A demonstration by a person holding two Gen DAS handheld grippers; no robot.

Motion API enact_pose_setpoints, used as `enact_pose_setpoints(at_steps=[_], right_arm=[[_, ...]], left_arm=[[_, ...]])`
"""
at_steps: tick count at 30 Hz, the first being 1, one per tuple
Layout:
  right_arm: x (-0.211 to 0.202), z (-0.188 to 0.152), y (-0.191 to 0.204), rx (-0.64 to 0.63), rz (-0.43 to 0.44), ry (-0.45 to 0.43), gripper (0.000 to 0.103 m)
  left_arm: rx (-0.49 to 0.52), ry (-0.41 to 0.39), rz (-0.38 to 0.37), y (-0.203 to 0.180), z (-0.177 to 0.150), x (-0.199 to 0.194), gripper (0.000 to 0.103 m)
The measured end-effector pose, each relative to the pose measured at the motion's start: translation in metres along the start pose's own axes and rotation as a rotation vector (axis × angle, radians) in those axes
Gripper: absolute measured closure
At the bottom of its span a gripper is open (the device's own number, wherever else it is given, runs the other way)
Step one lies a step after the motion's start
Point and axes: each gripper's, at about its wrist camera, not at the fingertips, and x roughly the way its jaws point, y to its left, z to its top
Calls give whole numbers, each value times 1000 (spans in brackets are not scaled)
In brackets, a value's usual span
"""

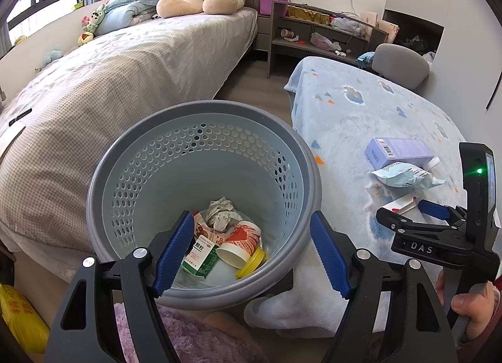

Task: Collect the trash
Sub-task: 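Grasp the white card with red hearts with the right tool, then grasp the wet-wipes pack with the left tool while the right tool holds the card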

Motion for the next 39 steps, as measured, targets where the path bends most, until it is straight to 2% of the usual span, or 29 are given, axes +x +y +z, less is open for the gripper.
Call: enact_pose_setpoints(at_steps=[2,5,17,26,32,39], right_arm=[[0,-1,3,-15,-9,-6,8],[-1,-2,5,-39,-36,-21,19],[-19,-14,0,-28,3,-42,19],[-54,-38,-37,48,7,-69,19],[-76,-50,-70,117,-1,-91,19],[-91,-61,-104,189,-19,-119,19]], left_arm=[[0,-1,0,0,0,0,30],[3,1,2,0,-1,1,30],[37,11,-10,-14,-3,-1,30],[105,8,-78,-57,5,4,30],[196,14,-153,-101,15,14,30],[384,14,-254,-145,27,29,30]])
